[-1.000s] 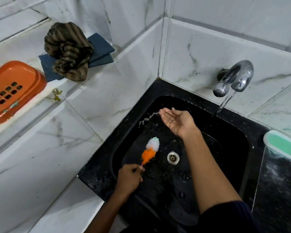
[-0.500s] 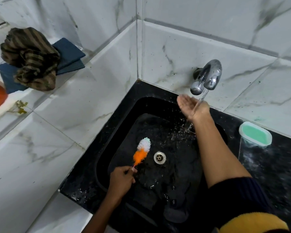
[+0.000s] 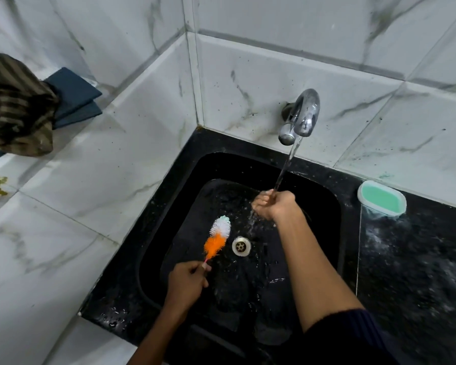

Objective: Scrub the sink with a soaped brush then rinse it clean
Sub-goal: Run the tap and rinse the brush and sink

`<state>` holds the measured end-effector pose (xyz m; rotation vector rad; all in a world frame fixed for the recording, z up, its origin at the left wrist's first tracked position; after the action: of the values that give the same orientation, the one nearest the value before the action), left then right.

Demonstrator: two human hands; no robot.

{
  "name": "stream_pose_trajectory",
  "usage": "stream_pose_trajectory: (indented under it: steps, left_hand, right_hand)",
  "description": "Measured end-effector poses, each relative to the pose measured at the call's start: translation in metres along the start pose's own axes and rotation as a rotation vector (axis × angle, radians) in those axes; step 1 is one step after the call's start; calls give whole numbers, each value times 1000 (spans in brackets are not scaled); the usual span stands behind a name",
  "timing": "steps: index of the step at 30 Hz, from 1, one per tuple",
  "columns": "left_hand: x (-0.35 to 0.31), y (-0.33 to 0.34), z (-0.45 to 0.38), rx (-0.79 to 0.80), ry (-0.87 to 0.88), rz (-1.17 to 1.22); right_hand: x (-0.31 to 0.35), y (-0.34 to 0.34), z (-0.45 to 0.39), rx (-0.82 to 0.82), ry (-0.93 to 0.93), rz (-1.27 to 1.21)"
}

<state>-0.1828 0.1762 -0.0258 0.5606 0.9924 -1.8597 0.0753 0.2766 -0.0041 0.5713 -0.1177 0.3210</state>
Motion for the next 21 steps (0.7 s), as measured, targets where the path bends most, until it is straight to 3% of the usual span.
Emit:
stream_pose_trajectory:
  steps: [6, 10, 15, 21]
  left_hand:
    - [-3, 2, 2, 7, 2, 4]
    - [-4, 3, 5, 10, 9, -15]
    - [-3, 9, 4, 35, 10, -11]
    - [-10, 14, 0, 44, 32, -8]
  right_hand:
    - [73, 7, 4, 15, -336, -253]
    - [100, 6, 20, 10, -429, -188]
    - [60, -11, 12, -52, -269, 70]
    - [-3, -20, 2, -56, -44, 125]
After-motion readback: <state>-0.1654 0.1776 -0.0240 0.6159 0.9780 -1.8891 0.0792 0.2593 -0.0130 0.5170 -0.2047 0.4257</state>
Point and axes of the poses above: each hand's wrist, its own z-axis away from the middle knuckle, its own y-axis out of the palm, x = y × z, the point moved 5 cm from there along -z, towards the middle knuckle
